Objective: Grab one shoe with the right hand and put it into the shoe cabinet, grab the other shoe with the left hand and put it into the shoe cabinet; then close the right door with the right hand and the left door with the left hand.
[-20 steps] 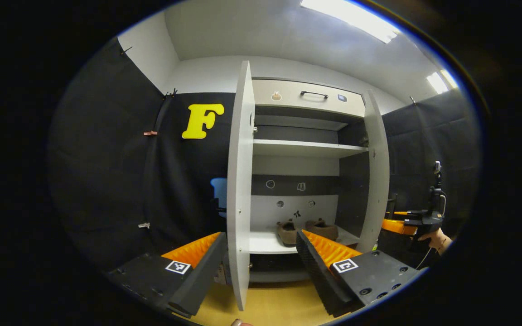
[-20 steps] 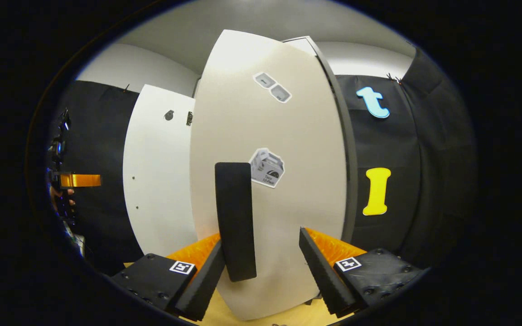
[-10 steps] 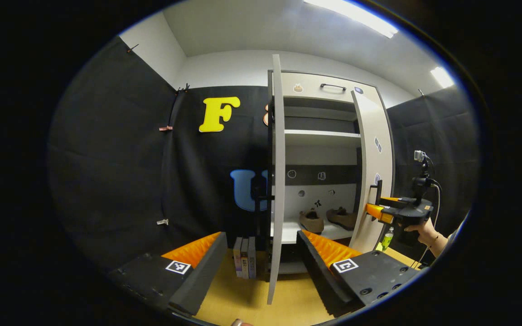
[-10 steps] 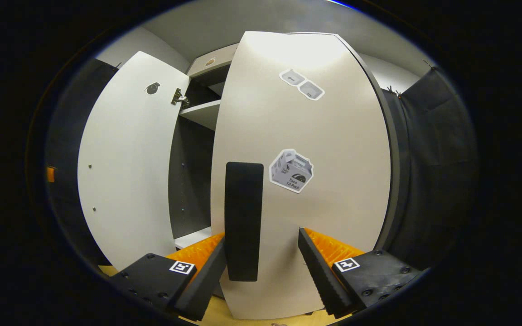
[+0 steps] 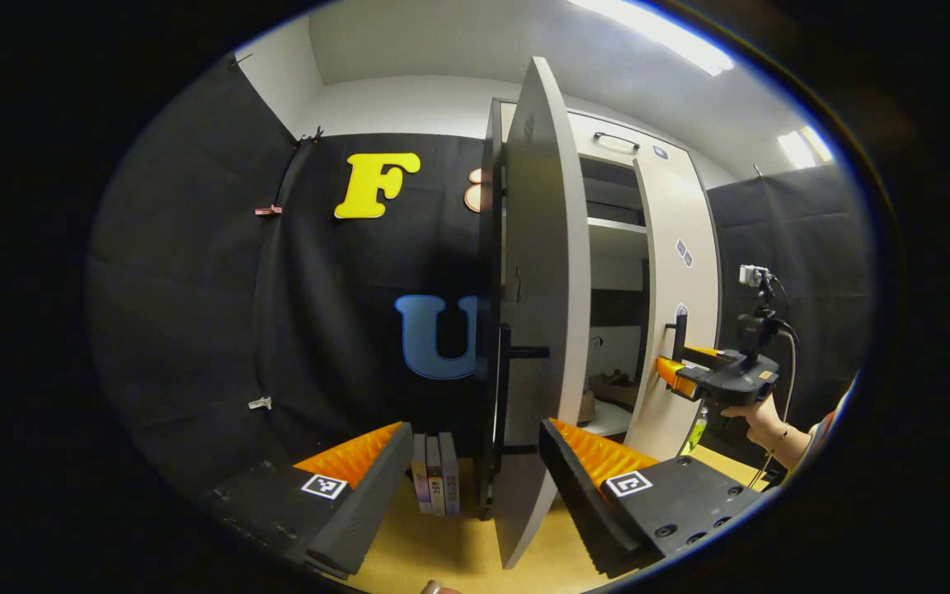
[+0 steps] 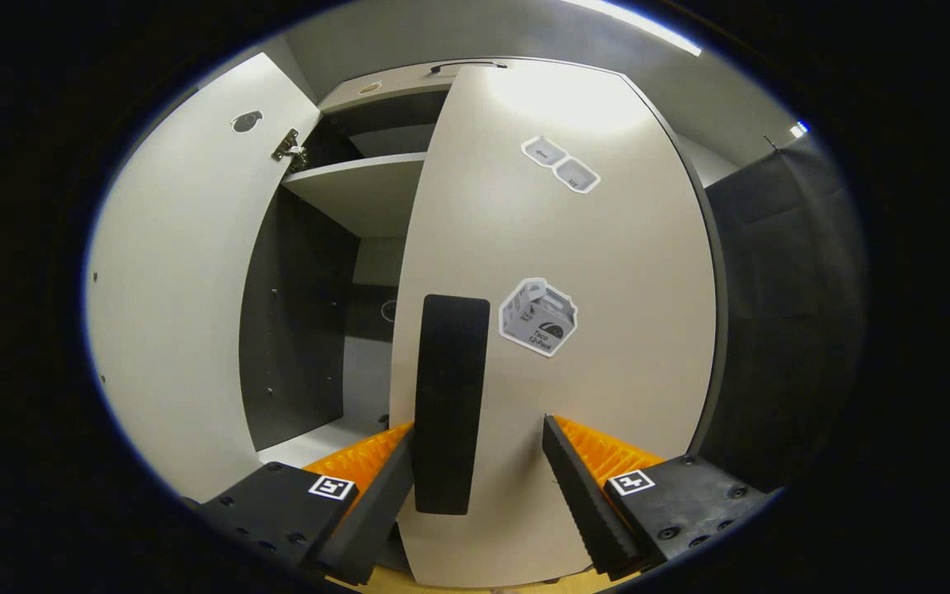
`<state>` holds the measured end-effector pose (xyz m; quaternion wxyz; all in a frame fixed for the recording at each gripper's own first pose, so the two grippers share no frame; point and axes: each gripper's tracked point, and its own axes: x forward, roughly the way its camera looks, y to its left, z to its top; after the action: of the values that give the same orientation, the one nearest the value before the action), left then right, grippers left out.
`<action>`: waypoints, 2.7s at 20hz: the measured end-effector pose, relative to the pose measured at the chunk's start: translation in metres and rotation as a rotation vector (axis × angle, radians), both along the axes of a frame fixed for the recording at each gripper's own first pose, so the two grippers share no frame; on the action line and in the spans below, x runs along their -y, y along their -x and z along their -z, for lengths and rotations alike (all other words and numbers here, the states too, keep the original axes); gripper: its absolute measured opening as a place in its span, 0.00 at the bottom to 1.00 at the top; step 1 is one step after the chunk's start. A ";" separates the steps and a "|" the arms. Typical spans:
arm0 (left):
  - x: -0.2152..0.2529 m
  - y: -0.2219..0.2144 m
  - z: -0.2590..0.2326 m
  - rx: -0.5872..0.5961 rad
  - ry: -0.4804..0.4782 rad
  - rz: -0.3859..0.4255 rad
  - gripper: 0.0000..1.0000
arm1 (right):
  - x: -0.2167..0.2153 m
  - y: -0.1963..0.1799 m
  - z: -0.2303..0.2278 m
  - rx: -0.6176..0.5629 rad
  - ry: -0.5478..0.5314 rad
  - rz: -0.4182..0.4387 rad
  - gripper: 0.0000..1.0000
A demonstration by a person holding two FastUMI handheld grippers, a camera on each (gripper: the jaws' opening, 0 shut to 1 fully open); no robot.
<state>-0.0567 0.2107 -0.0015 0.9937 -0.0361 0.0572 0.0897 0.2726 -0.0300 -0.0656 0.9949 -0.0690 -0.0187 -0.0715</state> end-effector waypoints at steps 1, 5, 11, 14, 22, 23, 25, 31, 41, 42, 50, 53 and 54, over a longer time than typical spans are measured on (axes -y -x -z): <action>0.003 -0.002 -0.001 0.004 0.009 0.021 0.98 | 0.000 -0.001 -0.001 0.004 0.001 0.013 0.95; 0.008 -0.010 -0.004 0.018 0.011 0.098 0.94 | 0.003 -0.010 0.001 0.002 -0.026 0.047 0.96; 0.010 -0.015 -0.004 0.020 0.014 0.157 0.94 | 0.000 -0.007 0.012 -0.052 -0.035 0.052 0.95; 0.011 -0.018 -0.005 0.026 0.040 0.171 0.94 | -0.006 0.014 0.022 -0.081 -0.064 0.014 0.96; 0.021 -0.031 -0.004 0.022 0.007 0.268 0.94 | 0.004 0.108 -0.043 0.057 -0.030 -0.031 0.98; 0.022 -0.036 -0.005 0.021 0.002 0.266 0.94 | 0.011 0.116 -0.051 0.069 -0.035 -0.027 0.98; 0.026 -0.047 -0.006 0.026 0.004 0.262 0.95 | 0.026 0.129 -0.064 0.093 -0.024 -0.005 0.98; 0.069 -0.074 -0.005 0.044 0.069 0.340 0.94 | 0.059 0.157 -0.080 0.117 -0.008 0.042 0.98; 0.136 -0.167 0.012 0.030 -0.010 0.307 0.98 | 0.122 0.201 -0.076 0.080 0.037 0.121 0.98; 0.142 -0.175 0.012 0.033 -0.016 0.304 0.98 | 0.131 0.204 -0.075 0.075 0.038 0.134 0.98; 0.162 -0.227 0.015 0.036 -0.061 0.195 0.92 | 0.162 0.212 -0.069 0.062 0.019 0.130 0.98; 0.165 -0.246 0.017 0.054 -0.069 0.136 0.94 | 0.161 0.215 -0.075 0.084 0.043 0.096 0.97; 0.166 -0.251 0.017 0.063 -0.072 0.117 0.94 | 0.159 0.215 -0.079 0.102 0.048 0.078 0.97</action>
<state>0.1941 0.0447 -0.0186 0.9992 0.0004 0.0249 0.0325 0.0578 -0.1885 0.0132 0.9872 -0.0899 -0.0683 -0.1129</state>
